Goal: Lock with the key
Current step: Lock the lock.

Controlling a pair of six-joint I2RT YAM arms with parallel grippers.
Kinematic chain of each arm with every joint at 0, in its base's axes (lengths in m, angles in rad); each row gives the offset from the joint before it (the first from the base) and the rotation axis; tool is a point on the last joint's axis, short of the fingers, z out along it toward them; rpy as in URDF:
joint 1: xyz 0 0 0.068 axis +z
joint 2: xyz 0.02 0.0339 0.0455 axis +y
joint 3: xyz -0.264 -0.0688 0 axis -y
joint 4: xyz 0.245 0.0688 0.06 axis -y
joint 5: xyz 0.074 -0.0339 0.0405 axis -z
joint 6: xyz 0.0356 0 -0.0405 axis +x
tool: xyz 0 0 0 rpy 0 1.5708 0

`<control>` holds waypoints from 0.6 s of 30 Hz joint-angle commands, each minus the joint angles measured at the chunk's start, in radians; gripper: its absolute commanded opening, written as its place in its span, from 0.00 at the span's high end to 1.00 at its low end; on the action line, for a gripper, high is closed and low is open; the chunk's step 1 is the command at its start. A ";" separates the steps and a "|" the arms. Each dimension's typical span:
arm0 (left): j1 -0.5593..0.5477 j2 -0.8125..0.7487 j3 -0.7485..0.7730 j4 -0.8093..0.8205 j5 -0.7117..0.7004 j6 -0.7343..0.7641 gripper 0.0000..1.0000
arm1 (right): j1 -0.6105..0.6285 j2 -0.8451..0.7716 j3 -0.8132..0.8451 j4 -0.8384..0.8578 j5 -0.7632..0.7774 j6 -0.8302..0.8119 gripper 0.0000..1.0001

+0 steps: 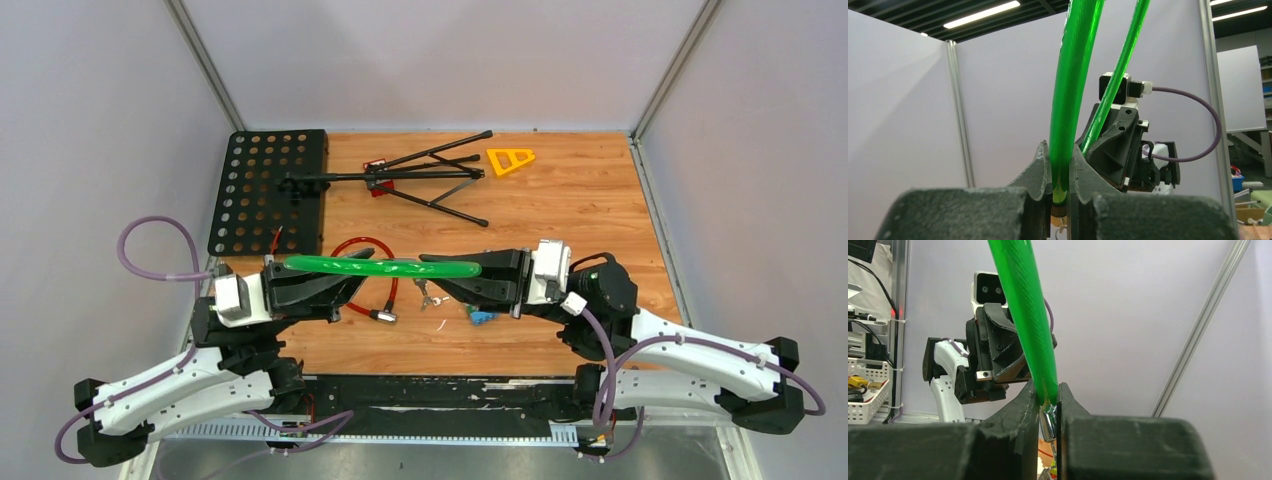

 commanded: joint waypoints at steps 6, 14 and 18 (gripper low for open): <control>0.002 0.001 0.096 -0.208 0.004 0.098 1.00 | 0.001 -0.111 0.000 0.057 0.087 -0.001 1.00; 0.001 -0.018 0.075 -0.240 -0.026 0.120 1.00 | 0.000 -0.169 -0.010 0.023 0.120 -0.030 1.00; 0.001 -0.013 0.076 -0.229 -0.025 0.113 1.00 | 0.001 -0.160 -0.009 0.009 0.127 -0.035 1.00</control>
